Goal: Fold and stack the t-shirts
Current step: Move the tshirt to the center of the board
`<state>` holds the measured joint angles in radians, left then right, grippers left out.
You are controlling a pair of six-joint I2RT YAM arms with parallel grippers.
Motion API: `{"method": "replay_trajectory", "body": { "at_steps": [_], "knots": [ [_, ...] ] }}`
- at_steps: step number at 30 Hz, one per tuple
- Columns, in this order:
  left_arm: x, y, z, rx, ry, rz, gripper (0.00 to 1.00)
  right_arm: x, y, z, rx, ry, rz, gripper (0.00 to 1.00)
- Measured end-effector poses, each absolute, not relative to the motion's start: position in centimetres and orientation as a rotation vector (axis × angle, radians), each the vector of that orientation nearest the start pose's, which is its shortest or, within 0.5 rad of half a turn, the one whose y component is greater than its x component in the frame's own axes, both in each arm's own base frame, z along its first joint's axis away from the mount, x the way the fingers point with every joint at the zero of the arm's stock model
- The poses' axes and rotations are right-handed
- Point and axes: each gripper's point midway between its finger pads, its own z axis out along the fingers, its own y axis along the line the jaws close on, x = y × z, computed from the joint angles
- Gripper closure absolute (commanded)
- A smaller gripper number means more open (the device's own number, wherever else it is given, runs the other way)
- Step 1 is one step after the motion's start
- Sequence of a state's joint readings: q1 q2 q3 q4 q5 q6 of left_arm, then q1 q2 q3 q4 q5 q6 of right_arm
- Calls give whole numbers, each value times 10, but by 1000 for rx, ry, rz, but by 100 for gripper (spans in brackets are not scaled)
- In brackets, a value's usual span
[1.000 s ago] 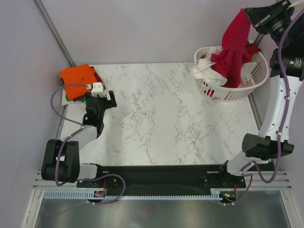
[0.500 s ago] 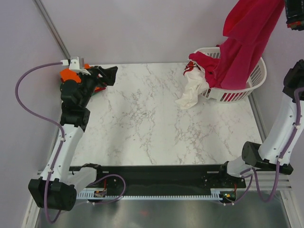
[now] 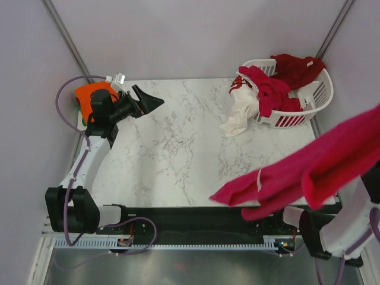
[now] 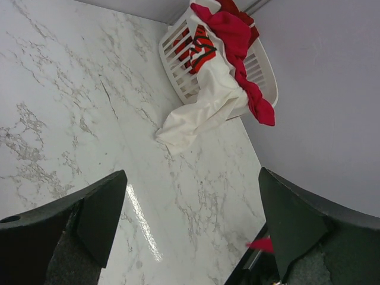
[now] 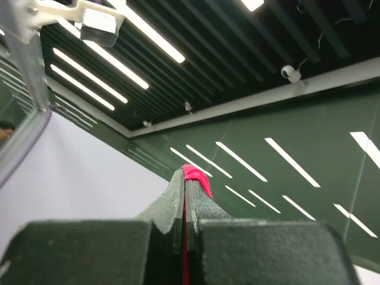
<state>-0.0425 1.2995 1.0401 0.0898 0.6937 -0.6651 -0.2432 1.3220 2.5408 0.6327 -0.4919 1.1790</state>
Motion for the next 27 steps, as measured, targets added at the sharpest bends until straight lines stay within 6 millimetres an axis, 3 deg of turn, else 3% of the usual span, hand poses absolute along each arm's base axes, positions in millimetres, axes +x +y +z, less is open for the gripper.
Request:
{"method": "replay_trajectory", "body": {
  "at_steps": [2,4,6,7,9,12,14,15,16,17,19,21,22,23,24,25,27],
  "knots": [
    [371,-149,302,-17,1831,-1117,0,-41,131,815,-555,138,869,100],
    [358,-149,315,3,1807,-1118,0,-38,130,798,-526,176,907,100],
    [344,-149,329,29,1777,-1110,0,-10,124,775,-473,243,979,100],
    [338,-148,335,43,1762,-1105,0,15,118,764,-441,283,1020,100],
    [326,-148,346,67,1736,-1092,0,83,104,735,-340,405,1107,100],
    [311,-146,357,100,1709,-1068,0,240,103,660,-82,750,1221,100],
    [305,-145,358,116,1705,-1047,0,327,138,600,45,1024,1221,100],
    [304,-144,357,123,1708,-1035,0,365,171,556,59,1200,1194,100],
    [303,-143,355,127,1715,-1026,0,394,207,505,62,1391,1148,100],
    [303,-141,350,130,1735,-1003,0,408,237,466,41,1535,1098,100],
    [305,-136,339,124,1771,-953,0,419,301,375,-65,1828,908,100],
    [306,-129,327,110,1812,-886,0,397,349,300,-238,2017,725,95],
    [305,-125,323,102,1829,-850,0,377,366,266,-347,2098,636,57],
    [304,-119,319,90,1842,-810,0,354,381,236,-454,2166,566,38],
    [302,-115,318,81,1845,-772,0,328,396,214,-573,2206,517,26],
    [299,-111,318,75,1841,-742,0,314,402,203,-643,2222,488,6],
    [293,-104,319,68,1826,-694,0,300,403,192,-727,2230,412,2]
  ]
}}
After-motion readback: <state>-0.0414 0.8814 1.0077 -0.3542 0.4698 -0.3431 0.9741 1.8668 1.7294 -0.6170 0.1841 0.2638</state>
